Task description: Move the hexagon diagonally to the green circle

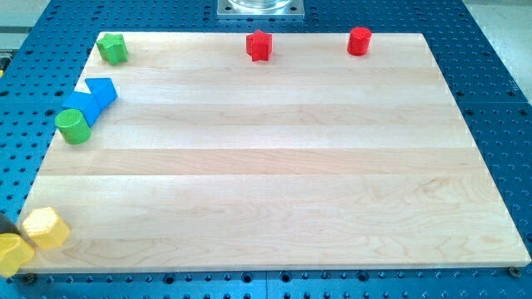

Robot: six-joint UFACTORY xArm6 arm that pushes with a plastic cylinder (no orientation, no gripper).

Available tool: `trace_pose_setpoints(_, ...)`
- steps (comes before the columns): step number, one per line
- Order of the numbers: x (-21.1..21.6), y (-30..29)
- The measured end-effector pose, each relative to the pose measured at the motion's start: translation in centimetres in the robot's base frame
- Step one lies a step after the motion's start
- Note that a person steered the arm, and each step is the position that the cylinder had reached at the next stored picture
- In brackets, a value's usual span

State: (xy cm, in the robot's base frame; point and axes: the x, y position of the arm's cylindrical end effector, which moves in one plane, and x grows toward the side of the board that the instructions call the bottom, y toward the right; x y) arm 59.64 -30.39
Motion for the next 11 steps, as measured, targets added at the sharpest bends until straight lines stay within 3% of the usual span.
trace_pose_setpoints(3,0.3,0.1)
trace_pose_setpoints(6,-0.6,10.8)
trace_pose_setpoints(9,-1.4,11.1)
trace_pose_setpoints(11,-1.4,7.8)
